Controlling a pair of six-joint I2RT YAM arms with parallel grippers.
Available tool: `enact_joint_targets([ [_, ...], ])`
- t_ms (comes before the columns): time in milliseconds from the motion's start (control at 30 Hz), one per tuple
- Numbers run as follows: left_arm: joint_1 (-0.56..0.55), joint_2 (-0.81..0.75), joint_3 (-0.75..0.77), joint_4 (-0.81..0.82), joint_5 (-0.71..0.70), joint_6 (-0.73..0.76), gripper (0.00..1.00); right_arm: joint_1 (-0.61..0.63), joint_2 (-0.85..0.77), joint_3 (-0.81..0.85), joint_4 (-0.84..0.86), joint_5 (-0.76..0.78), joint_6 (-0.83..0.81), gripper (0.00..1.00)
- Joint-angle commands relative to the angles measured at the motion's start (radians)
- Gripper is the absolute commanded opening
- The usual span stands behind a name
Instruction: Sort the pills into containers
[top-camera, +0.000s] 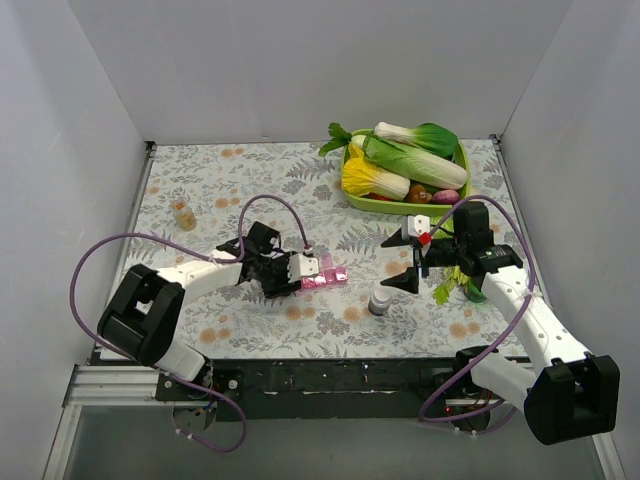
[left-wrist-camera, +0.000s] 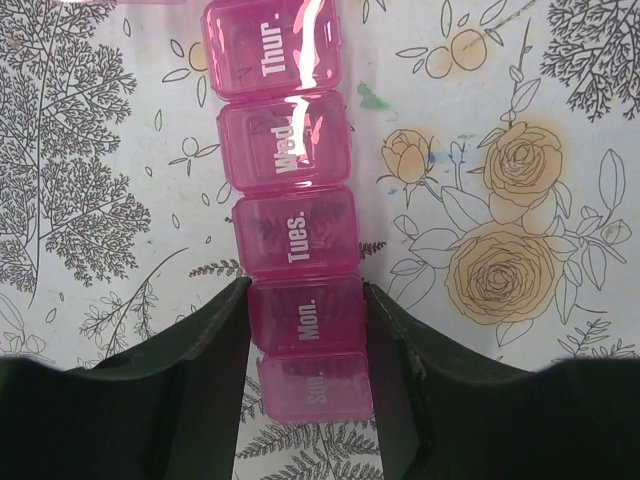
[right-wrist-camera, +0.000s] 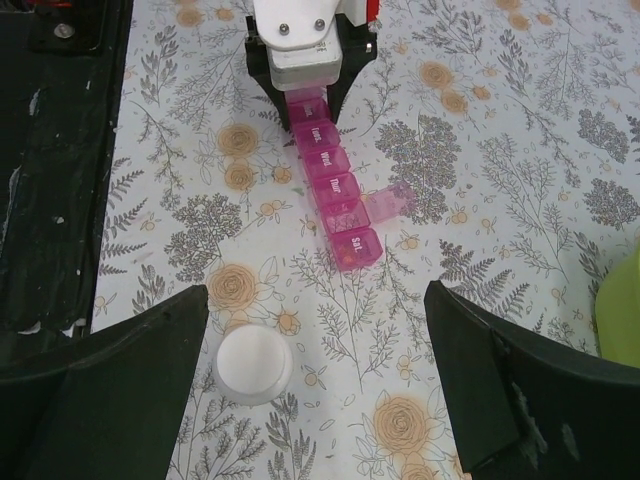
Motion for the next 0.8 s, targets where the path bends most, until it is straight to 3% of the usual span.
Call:
enact_joint_targets([
  [0,0.019,-0.043,-0.052,-0.028,-0.001,0.030,0.43,-0.006,-0.008,-0.005,0.017,-0.052,0.000,0.96],
  [67,0.019,-0.062,-0.062,-0.003,-0.012,-0.005,0.60,-0.008,-0.009,-0.011,0.017,-0.057,-0.004,0.96],
  [133,0.019,-0.095,-0.073,0.027,-0.038,-0.042,0.69,-0.006,-0.012,-0.014,0.017,-0.057,-0.006,0.96],
  [433,0.021,-0.201,-0.052,0.080,-0.114,-0.223,0.80,-0.008,-0.015,0.007,-0.032,0.000,-0.055,0.96],
  [567,0.019,-0.334,-0.030,0.147,-0.092,-0.431,0.87,-0.006,-0.023,0.029,-0.102,0.069,-0.110,0.96],
  [633,0.021,-0.382,-0.039,0.235,-0.075,-0.534,0.98,-0.008,-0.029,0.027,-0.110,0.081,-0.116,0.96],
  [667,0.021,-0.416,-0.047,0.266,-0.069,-0.653,0.98,-0.008,-0.035,0.023,-0.110,0.080,-0.113,0.96],
  [767,0.024,-0.445,-0.064,0.348,-0.040,-0.816,0.98,-0.009,-0.049,0.006,-0.096,0.078,-0.096,0.96],
])
